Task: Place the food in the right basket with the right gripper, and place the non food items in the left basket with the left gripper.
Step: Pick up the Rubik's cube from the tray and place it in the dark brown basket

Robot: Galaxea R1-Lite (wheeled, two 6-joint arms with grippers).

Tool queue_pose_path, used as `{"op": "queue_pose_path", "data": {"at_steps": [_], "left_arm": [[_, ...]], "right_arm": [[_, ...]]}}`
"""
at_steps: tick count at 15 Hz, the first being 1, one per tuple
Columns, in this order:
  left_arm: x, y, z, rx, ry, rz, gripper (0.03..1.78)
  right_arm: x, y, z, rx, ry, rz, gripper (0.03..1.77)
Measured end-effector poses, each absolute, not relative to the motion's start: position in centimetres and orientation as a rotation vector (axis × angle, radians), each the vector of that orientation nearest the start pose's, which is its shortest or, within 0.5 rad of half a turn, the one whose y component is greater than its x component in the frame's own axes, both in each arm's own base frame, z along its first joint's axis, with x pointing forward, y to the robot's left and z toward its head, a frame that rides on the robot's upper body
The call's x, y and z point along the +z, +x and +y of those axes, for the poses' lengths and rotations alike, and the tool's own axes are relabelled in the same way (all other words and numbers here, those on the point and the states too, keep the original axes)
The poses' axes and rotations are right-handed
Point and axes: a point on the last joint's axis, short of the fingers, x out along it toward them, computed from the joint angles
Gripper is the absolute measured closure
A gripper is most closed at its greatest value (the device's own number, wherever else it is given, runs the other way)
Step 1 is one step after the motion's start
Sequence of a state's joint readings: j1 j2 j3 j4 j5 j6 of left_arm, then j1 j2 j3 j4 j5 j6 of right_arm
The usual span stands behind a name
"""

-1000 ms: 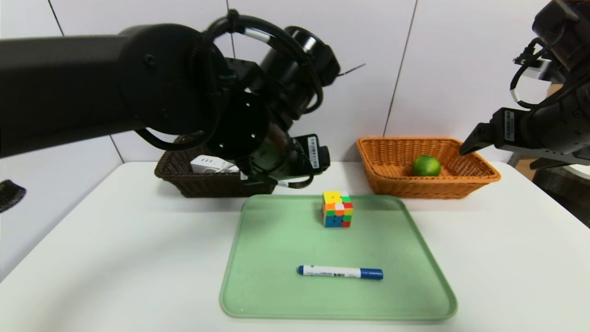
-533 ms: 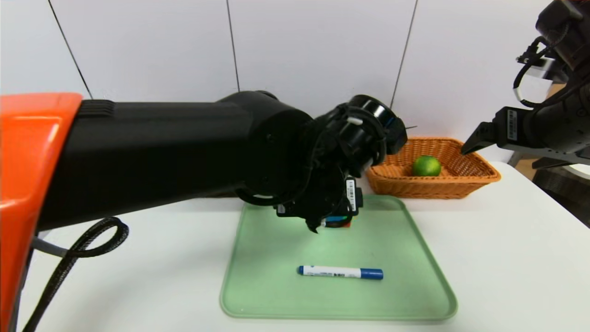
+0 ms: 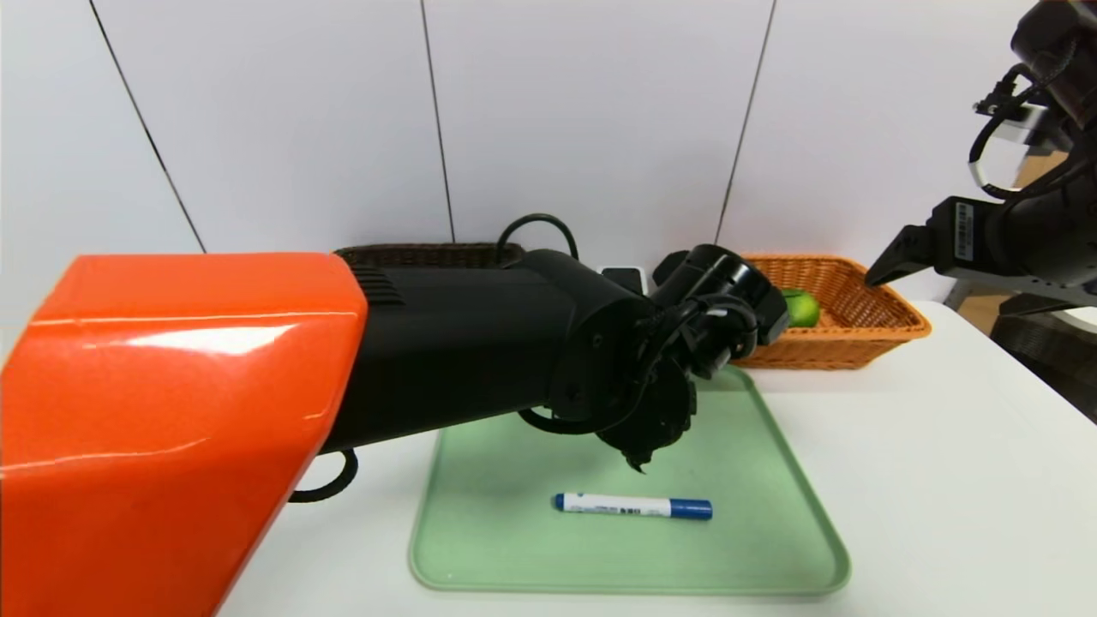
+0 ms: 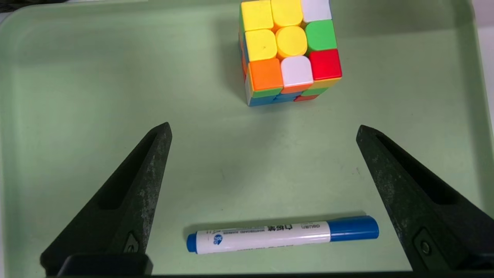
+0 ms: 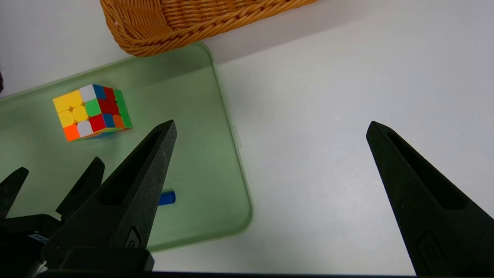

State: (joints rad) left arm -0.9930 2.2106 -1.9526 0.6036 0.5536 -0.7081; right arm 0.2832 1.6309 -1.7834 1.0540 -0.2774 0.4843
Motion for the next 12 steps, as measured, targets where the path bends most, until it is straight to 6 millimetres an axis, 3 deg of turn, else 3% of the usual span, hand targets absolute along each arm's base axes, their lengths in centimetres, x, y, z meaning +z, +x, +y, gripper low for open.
{"op": "queue_pose_path", "data": {"at_steps": [12], "left_arm": [[17.8, 26.0, -37.2, -0.152, -0.165, 0.641, 0.12]], "right_arm": [[32.0, 23.1, 6.1, -0.21, 0.213, 0.848, 0.1]]}}
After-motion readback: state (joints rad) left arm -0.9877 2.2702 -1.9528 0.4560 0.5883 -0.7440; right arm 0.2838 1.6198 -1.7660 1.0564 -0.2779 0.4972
